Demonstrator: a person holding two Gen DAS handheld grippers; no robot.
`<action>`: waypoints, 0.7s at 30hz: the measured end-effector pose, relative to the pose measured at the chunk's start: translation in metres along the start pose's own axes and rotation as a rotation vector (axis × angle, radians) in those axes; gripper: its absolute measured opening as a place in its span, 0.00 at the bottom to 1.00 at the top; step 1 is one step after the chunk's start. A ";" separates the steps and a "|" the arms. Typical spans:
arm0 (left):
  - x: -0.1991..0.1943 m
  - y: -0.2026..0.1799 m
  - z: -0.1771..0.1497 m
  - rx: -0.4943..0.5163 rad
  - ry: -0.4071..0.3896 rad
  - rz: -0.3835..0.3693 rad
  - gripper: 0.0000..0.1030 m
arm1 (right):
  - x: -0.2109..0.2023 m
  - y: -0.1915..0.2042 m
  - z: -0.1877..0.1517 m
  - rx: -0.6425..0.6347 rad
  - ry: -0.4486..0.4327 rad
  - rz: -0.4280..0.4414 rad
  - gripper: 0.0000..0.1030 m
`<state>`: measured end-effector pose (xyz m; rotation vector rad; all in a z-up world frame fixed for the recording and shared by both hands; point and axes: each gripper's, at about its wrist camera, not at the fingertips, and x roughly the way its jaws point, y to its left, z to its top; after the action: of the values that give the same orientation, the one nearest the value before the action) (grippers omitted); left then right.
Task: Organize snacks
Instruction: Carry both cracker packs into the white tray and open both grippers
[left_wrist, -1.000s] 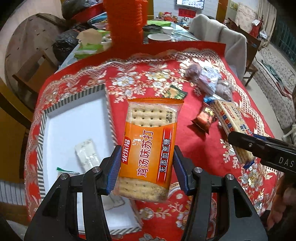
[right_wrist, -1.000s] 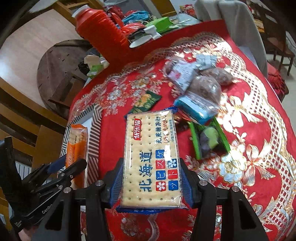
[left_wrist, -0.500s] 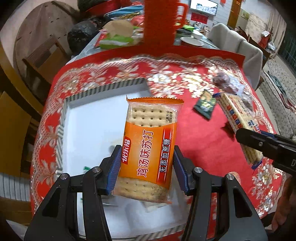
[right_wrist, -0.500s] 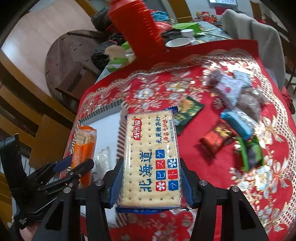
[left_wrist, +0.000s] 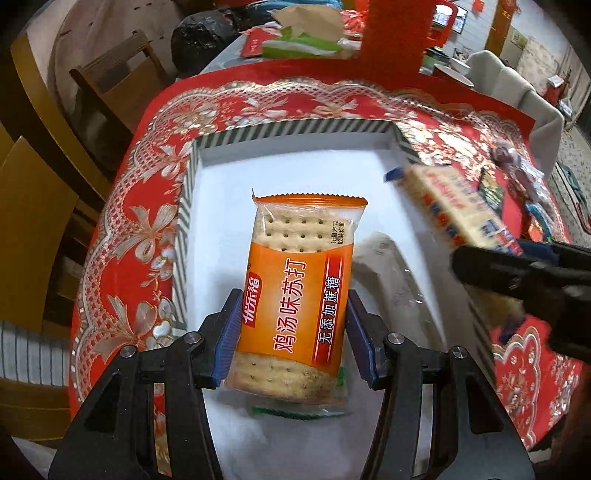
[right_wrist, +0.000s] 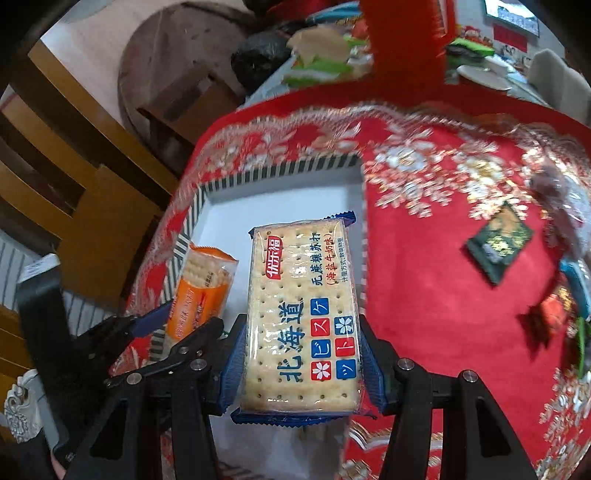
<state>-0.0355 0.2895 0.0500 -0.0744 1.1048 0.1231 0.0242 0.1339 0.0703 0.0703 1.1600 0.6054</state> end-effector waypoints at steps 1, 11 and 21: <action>0.003 0.003 0.001 -0.008 0.006 0.000 0.52 | 0.007 0.002 0.002 -0.006 0.014 0.004 0.52; 0.017 0.005 0.011 0.005 0.014 0.004 0.52 | 0.058 0.019 0.022 -0.044 0.120 -0.042 0.52; 0.005 -0.007 0.017 -0.002 -0.014 0.069 0.64 | 0.035 0.009 0.028 -0.004 0.041 0.038 0.56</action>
<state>-0.0175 0.2847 0.0535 -0.0367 1.0937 0.1863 0.0538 0.1652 0.0561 0.0766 1.1995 0.6455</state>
